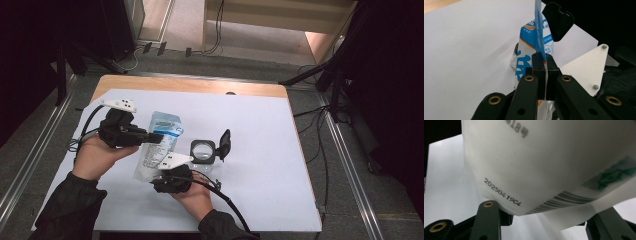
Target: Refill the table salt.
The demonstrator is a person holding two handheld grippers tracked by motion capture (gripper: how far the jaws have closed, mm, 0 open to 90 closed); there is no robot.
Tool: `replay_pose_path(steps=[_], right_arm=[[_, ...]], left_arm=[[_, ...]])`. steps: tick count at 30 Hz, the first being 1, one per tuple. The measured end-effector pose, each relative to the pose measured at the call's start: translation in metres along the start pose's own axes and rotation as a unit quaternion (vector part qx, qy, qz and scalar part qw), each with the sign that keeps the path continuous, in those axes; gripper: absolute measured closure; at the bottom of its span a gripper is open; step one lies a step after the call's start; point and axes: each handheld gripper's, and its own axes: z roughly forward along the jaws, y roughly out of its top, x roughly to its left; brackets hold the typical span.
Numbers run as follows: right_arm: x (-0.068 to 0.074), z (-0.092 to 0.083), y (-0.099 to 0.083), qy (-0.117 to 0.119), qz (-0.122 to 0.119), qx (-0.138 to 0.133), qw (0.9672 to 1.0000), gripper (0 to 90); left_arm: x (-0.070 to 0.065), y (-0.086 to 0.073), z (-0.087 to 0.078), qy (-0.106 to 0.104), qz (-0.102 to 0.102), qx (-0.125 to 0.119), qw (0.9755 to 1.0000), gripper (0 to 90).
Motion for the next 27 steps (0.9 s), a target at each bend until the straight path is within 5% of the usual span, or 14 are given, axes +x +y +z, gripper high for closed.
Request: replay_pose_path(steps=[7,27], right_arm=[[0.002,-0.013,-0.003,-0.013,-0.006,-0.006,0.9999,40.5],[-0.003,-0.024,-0.021,-0.039,0.022,-0.006,0.999,48.4]], left_arm=[[0.0,0.003,0.008,-0.014,-0.002,-0.002,0.9999,90.0],[-0.004,-0.009,0.031,-0.033,0.004,0.011,0.9994,83.9]])
